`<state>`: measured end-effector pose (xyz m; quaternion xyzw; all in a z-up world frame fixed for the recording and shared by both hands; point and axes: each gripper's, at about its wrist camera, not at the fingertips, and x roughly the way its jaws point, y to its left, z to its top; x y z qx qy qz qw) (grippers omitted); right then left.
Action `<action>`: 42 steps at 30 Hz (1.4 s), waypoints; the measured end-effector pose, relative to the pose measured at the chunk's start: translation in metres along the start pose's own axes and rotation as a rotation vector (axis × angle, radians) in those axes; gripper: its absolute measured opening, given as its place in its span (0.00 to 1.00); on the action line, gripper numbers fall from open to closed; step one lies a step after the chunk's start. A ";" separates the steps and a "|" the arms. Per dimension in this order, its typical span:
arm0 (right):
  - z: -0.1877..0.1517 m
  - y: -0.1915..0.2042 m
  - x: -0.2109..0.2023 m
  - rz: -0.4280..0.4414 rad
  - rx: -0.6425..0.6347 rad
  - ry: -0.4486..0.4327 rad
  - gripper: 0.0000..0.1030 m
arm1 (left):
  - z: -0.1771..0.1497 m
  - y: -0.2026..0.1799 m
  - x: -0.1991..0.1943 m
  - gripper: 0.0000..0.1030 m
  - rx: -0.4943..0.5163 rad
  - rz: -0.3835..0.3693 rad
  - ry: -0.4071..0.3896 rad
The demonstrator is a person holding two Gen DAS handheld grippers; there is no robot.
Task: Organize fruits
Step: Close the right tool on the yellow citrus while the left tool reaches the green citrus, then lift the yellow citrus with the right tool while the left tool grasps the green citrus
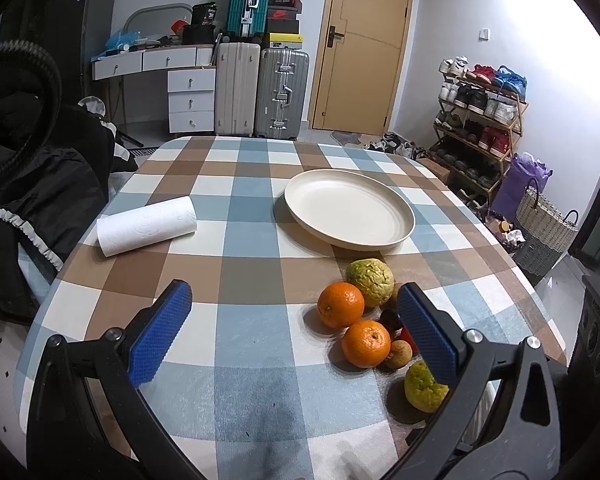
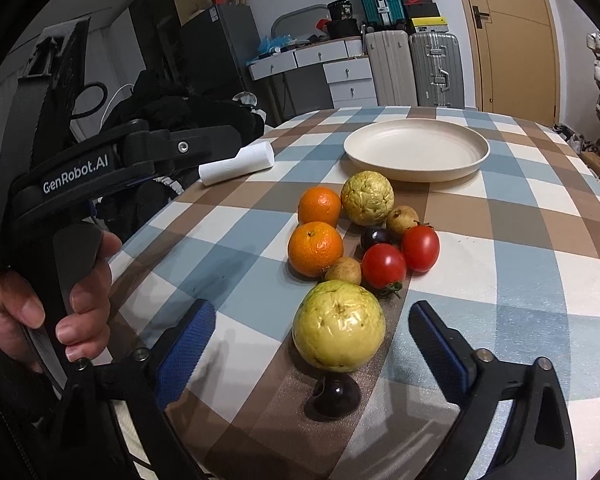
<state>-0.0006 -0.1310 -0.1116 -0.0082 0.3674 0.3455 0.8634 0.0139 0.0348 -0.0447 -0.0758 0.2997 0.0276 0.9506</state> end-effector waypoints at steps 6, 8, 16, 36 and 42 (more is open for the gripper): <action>-0.002 -0.003 0.005 -0.029 0.011 0.033 0.77 | 0.001 0.003 0.009 0.99 -0.004 0.005 0.010; -0.002 -0.004 0.005 -0.021 0.015 0.039 0.69 | 0.002 0.004 0.011 0.99 -0.007 -0.011 0.009; -0.002 -0.008 0.007 -0.010 0.022 0.045 0.47 | 0.003 0.009 0.025 0.99 -0.018 -0.031 0.031; 0.021 -0.036 -0.018 0.020 0.055 -0.061 0.46 | 0.038 -0.018 0.113 0.99 0.114 -0.281 0.295; 0.026 -0.049 -0.019 0.023 0.055 -0.073 0.46 | 0.043 -0.039 0.146 0.99 0.155 -0.342 0.383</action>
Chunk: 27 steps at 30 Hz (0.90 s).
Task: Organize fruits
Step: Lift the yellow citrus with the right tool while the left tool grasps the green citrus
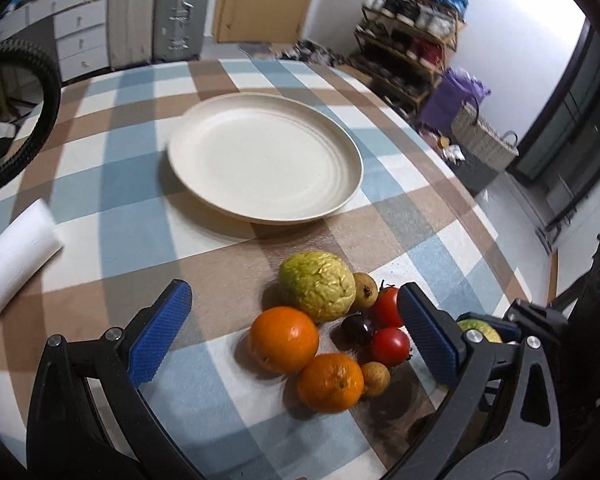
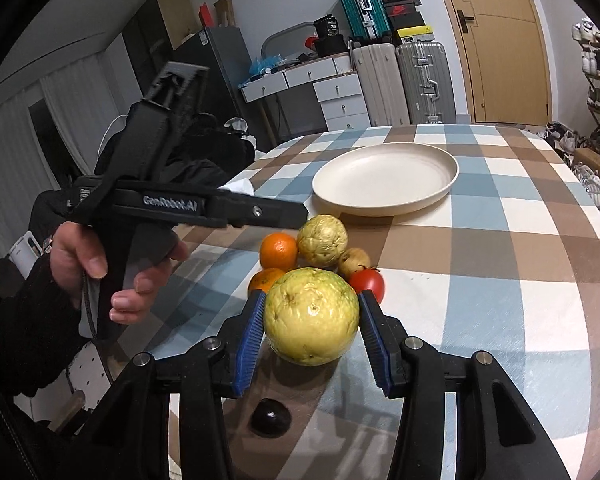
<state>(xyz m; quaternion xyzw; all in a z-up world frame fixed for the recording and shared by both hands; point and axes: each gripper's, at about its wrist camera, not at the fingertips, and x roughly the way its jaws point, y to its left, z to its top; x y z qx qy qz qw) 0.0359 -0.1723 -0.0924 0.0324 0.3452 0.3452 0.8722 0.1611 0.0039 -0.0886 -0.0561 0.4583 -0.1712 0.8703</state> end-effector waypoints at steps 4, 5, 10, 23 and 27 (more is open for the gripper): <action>0.002 -0.010 0.001 0.001 0.014 -0.006 0.46 | 0.006 -0.005 0.020 0.99 0.018 -0.040 0.059; 0.003 -0.012 0.001 0.001 0.018 -0.008 0.46 | 0.007 -0.005 0.023 0.99 0.024 -0.043 0.067; 0.005 -0.019 0.001 0.010 0.032 -0.016 0.46 | 0.010 -0.002 0.041 0.89 0.006 -0.086 0.111; 0.003 -0.021 0.005 0.031 0.049 0.004 0.46 | 0.011 0.016 0.058 0.47 -0.108 -0.242 0.180; 0.004 -0.021 0.005 0.030 0.054 0.005 0.46 | 0.011 0.016 0.058 0.46 -0.115 -0.250 0.174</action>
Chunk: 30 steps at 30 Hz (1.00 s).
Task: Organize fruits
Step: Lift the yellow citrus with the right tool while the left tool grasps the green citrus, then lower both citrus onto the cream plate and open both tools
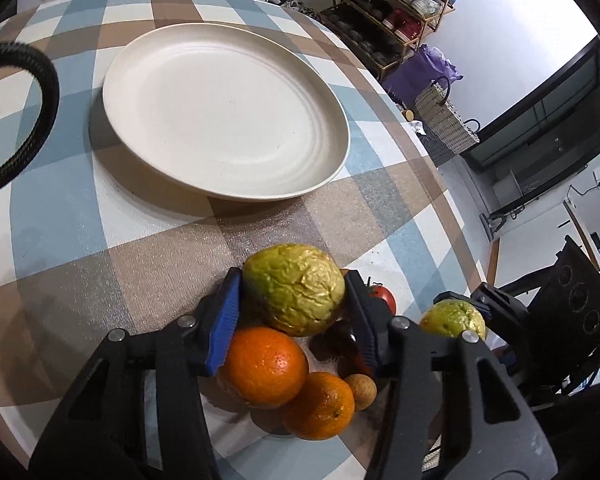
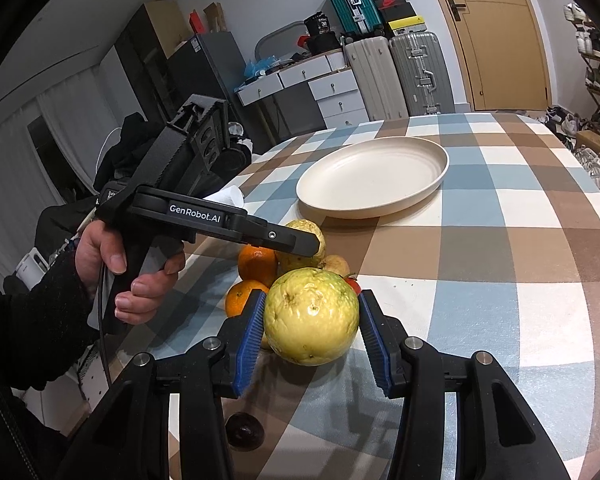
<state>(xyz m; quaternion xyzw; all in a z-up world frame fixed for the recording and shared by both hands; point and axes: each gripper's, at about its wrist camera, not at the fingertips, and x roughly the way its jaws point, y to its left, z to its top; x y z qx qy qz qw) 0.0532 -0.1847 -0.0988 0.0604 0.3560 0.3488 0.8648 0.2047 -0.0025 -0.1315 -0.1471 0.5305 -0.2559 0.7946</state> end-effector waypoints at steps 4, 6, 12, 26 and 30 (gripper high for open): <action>0.005 -0.004 0.001 0.006 0.016 -0.005 0.46 | -0.001 -0.002 -0.010 0.46 0.006 -0.011 -0.017; 0.012 -0.007 0.000 0.011 0.020 -0.014 0.46 | 0.001 -0.003 -0.019 0.46 0.008 -0.021 -0.035; 0.050 -0.020 -0.002 0.005 0.015 -0.059 0.46 | 0.018 -0.006 -0.045 0.46 0.022 -0.039 -0.080; 0.174 -0.065 0.074 0.007 0.046 -0.048 0.46 | 0.124 0.039 -0.059 0.46 -0.024 0.028 -0.181; 0.193 -0.083 0.116 0.005 0.094 -0.007 0.46 | 0.144 0.055 -0.041 0.46 -0.052 0.035 -0.186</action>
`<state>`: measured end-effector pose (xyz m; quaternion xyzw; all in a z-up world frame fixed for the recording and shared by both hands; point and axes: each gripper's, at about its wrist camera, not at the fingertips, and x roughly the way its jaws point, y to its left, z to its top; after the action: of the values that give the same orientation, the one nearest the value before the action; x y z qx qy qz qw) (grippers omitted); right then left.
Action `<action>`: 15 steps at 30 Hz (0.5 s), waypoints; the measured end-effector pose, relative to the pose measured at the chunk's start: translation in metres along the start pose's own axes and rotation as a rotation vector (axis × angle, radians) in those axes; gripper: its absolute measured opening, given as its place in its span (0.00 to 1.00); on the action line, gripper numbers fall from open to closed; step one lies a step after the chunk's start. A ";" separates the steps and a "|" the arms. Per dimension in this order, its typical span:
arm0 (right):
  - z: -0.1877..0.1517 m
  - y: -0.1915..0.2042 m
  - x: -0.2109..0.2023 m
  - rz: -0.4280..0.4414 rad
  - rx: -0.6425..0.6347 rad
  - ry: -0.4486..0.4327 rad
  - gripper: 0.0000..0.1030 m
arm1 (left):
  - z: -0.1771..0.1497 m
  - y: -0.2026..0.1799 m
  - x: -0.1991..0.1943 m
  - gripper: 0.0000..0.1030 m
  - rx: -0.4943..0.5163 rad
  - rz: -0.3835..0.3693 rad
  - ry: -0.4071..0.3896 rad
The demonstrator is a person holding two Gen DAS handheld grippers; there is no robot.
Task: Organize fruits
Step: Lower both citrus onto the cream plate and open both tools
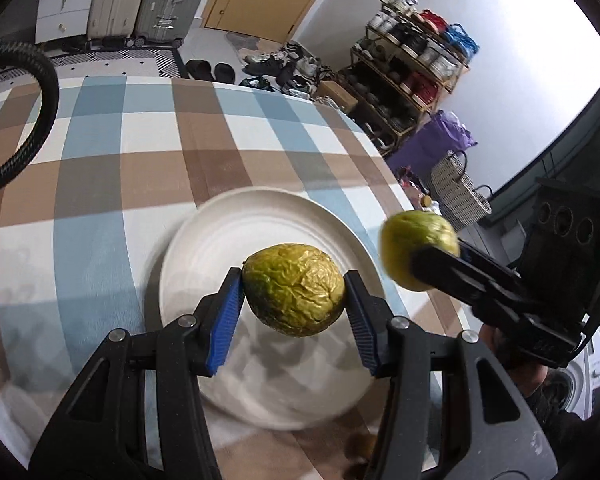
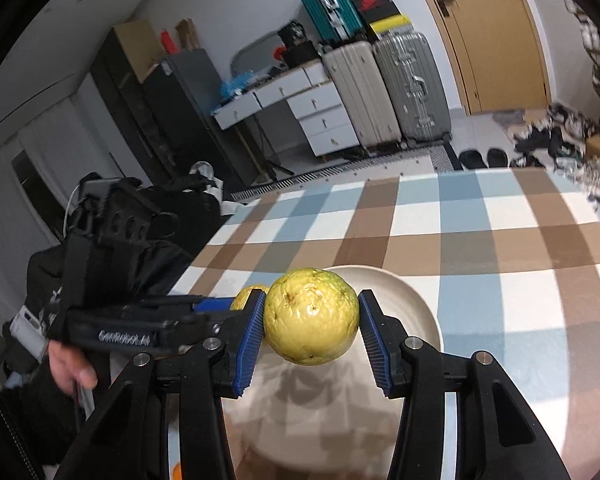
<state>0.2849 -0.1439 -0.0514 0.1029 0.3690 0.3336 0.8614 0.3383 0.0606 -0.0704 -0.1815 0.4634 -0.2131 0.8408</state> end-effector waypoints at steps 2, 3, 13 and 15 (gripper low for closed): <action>0.007 -0.013 0.017 -0.003 0.047 0.021 0.46 | 0.007 0.007 0.011 0.46 0.004 0.031 0.001; 0.009 -0.017 0.024 -0.002 0.065 0.033 0.46 | 0.011 0.009 0.017 0.46 0.012 0.044 0.006; 0.011 -0.049 0.074 -0.021 0.178 0.147 0.46 | 0.021 0.004 0.065 0.46 0.111 0.126 0.060; 0.010 -0.050 0.078 -0.029 0.188 0.161 0.46 | 0.020 0.002 0.072 0.46 0.126 0.146 0.058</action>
<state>0.3564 -0.1304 -0.1103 0.1508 0.4679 0.2922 0.8203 0.3902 0.0267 -0.1117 -0.0879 0.4853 -0.1851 0.8500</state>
